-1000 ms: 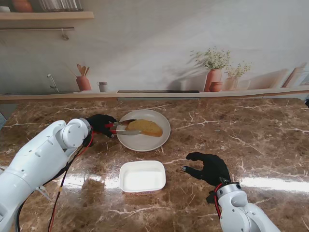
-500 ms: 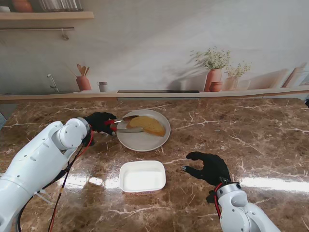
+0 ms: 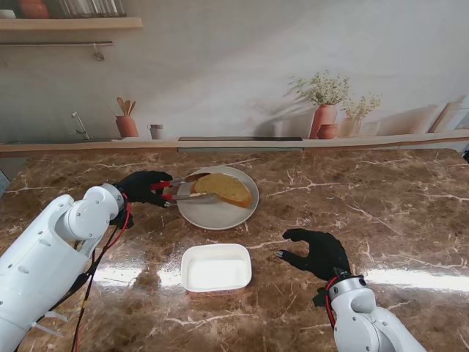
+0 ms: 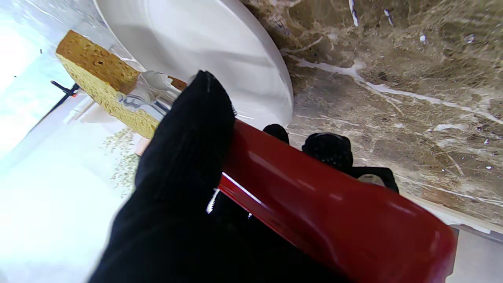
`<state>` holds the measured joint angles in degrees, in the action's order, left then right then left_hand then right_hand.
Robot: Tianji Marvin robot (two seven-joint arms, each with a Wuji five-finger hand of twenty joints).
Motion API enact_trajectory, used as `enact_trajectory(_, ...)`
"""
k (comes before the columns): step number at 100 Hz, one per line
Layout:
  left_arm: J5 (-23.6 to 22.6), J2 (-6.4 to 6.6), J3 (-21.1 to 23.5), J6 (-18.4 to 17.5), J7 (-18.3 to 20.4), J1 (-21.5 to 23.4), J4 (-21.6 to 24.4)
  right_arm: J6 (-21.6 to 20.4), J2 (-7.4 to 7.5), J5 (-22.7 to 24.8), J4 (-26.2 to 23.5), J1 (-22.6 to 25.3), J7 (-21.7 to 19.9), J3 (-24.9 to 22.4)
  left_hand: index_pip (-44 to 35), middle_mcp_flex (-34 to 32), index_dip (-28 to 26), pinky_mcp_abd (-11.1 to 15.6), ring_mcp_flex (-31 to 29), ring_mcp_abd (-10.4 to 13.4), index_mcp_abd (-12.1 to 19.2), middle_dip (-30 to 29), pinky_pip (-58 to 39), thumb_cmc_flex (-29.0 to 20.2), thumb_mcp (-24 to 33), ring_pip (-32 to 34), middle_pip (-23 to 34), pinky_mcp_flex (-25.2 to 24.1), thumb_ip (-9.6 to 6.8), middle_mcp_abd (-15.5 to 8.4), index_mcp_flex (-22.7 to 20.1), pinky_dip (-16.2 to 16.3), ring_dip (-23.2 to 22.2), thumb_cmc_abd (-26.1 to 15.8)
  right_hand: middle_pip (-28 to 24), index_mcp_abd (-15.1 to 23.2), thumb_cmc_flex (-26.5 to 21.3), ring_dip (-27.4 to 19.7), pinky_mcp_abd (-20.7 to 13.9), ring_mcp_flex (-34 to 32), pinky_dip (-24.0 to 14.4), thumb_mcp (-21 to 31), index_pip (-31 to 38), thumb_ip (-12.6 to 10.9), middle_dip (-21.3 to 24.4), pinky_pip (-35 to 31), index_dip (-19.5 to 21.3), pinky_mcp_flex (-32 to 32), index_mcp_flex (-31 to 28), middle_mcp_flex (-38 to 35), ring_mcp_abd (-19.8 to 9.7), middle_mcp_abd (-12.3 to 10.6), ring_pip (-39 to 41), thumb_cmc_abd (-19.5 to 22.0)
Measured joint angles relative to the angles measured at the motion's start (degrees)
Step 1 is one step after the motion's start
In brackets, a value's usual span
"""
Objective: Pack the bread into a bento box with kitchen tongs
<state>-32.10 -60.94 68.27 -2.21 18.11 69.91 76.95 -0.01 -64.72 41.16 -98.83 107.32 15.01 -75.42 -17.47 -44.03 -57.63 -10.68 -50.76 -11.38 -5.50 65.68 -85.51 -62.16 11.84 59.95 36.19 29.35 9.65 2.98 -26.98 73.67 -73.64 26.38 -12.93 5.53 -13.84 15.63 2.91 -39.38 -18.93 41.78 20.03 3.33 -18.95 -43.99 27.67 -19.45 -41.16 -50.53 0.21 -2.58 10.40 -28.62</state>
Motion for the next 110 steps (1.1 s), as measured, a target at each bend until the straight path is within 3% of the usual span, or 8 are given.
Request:
enact_trajectory(26,-3.25,1.24,7.62,-3.07,3.92,9.6,11.53,0.03,-0.03,0.03,0.02,-0.17,0.38,0.17,0.0,-0.98,-0.03,-0.04,-0.02,-0.03,0.12,0.12,-0.02,0.0,0.0,0.0,0.04,0.0,0.0,0.0,-0.95,0.03,-0.15,0.03,0.0,0.0,0.0,0.01,0.0,0.0,0.0,0.0,-0.01,0.0,0.0,0.0,0.0,0.0,0.0,0.0,0.0,0.0,0.0,0.0)
enact_trajectory(55,-6.74,2.29,15.3,-7.61,7.24,19.5,21.13,-0.05,-0.04,-0.03,0.04,-0.43,0.46,0.6,0.0,-1.09,-0.03,-0.04,-0.06,-0.03,0.15,0.37,-0.02,0.0,0.0,0.0,0.05,0.0,0.0,0.0,-1.36,0.06,-0.54,0.08,0.0,0.01,0.0,0.01,-0.01,0.0,0.0,0.0,-0.01,0.0,0.0,0.0,0.0,0.0,0.0,0.0,0.0,0.0,0.0,0.0)
enact_trajectory(80,-9.41,2.98,18.43,-9.44,9.09,24.57,25.26,-0.2,-0.04,-0.03,-0.01,-0.59,0.48,0.95,0.0,-1.09,-0.03,-0.04,-0.26,-0.03,0.15,0.39,-0.09,0.0,0.0,0.01,0.05,0.0,0.0,0.0,-1.38,0.15,-0.69,0.08,0.0,0.01,0.0,0.01,-0.01,0.0,0.0,0.0,-0.02,0.0,0.0,0.0,0.0,0.0,0.0,0.0,0.0,0.0,0.0,0.0)
enact_trajectory(110,-10.51,3.36,18.47,-9.95,10.35,25.76,26.71,-0.3,-0.04,-0.01,-0.1,-0.69,0.43,1.31,0.0,-1.09,-0.03,-0.11,-0.32,-0.04,0.15,0.4,-0.57,0.0,0.0,0.74,0.06,0.0,0.01,0.0,-1.39,0.64,-0.84,0.08,0.0,0.02,0.0,0.01,-0.01,0.0,0.0,0.0,-0.03,0.0,0.0,0.0,0.0,0.0,0.0,0.0,0.0,0.0,0.0,0.0)
